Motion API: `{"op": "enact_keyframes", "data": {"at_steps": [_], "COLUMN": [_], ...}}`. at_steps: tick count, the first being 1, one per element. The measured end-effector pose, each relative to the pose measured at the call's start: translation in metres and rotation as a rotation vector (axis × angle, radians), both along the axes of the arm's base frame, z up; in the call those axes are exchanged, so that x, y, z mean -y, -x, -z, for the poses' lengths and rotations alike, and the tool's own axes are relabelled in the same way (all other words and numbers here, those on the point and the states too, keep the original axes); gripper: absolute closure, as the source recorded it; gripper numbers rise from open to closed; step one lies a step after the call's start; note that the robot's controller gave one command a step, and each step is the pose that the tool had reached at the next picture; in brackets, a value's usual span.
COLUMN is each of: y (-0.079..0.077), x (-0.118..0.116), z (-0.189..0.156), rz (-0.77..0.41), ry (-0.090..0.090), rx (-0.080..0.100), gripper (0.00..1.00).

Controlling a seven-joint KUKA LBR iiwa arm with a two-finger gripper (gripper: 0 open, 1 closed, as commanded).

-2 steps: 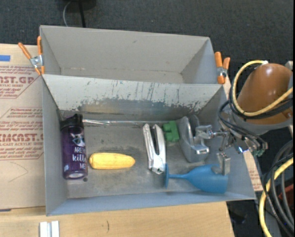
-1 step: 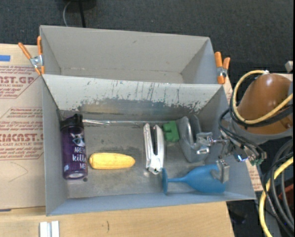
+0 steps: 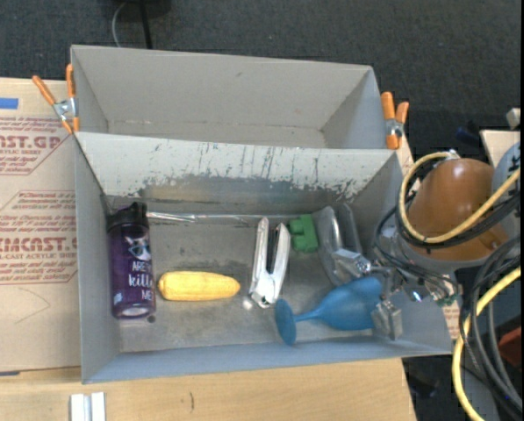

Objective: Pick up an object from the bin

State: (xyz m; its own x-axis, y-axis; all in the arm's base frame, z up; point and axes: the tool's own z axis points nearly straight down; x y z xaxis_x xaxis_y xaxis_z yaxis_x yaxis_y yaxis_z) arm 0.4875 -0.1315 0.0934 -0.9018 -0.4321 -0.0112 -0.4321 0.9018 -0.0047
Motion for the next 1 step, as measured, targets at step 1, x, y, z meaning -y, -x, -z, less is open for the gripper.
{"op": "enact_keyframes", "data": {"at_steps": [1], "y": [0.001], "x": [-0.0007], "z": [-0.0043], "rz": [-0.027], "ry": [0.0], "rx": [-0.005], "gripper": [1.0]}}
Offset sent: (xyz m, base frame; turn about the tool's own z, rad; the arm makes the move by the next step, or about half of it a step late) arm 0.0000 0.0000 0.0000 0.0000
